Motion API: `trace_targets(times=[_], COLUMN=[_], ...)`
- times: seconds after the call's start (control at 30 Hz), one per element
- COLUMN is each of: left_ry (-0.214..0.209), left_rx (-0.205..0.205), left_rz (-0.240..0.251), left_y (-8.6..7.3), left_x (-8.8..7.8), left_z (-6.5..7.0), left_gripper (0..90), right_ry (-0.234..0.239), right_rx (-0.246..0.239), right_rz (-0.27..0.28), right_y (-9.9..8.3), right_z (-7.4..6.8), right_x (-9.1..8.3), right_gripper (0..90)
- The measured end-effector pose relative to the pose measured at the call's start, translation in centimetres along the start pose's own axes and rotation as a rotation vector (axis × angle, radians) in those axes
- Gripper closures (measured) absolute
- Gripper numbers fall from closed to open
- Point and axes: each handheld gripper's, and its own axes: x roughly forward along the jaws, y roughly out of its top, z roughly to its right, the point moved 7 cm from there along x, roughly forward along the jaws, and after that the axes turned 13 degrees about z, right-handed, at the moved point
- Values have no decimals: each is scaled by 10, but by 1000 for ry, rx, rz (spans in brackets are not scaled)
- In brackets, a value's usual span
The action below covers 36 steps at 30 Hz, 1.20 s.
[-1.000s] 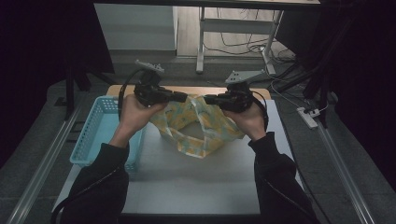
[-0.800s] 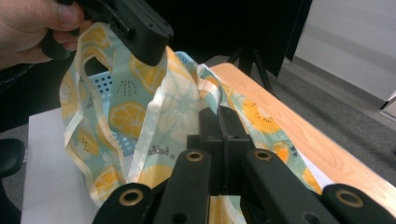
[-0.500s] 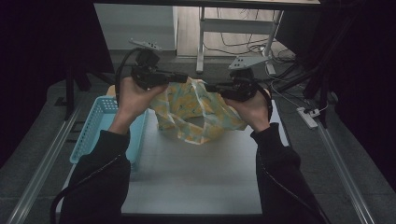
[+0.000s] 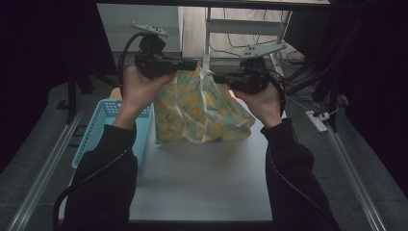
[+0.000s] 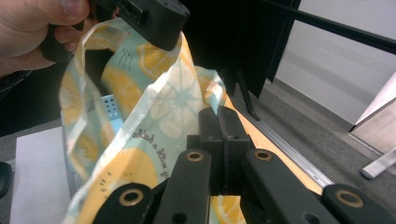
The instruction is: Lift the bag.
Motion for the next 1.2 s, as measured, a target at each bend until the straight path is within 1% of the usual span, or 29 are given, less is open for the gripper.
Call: trace_targets(times=[0.1,0.27,0.33,0.4,0.5,0.6,0.7,0.77,0.93,1.0,1.03,1.1,1.17,1.2], left_ry=[7,17,34,42,83,103,110,107,116,116,120,128,124,127], left_rx=[9,19,33,44,79,80,78,72,77,80,80,89,94,105], left_rz=[-15,-19,-25,-27,-49,-54,-56,-54,-60,-68,-75,-79,-85,-83], left_y=[-2,-8,-9,-10,-14,-17,-21,-23,-29,-32,-34,-37,-42,-44], left_x=[4,10,13,16,20,25,28,30,33,34,35,35,36,36], left_z=[0,-3,-4,-5,-9,-14,-19,-22,-25,-26,-26,-26,-26,-26], left_gripper=[900,900,900,898,894,889,883,869,756,699,685,637,582,551], right_ry=[-5,-11,-18,-21,-24,-35,-40,-46,-59,-63,-66,-66,-70,-71], right_rx=[-6,0,3,8,16,21,25,27,41,51,56,68,77,82], right_rz=[-2,-12,-19,-22,-30,-41,-47,-46,-44,-46,-43,-41,-47,-47], right_y=[2,-5,-9,-11,-15,-20,-24,-25,-28,-31,-32,-35,-39,-41], right_z=[0,3,4,6,8,11,12,14,17,19,20,21,22,22], right_x=[0,3,5,6,9,12,14,15,15,14,14,13,13,12], right_gripper=[900,900,900,900,900,899,895,877,814,795,780,740,700,678])
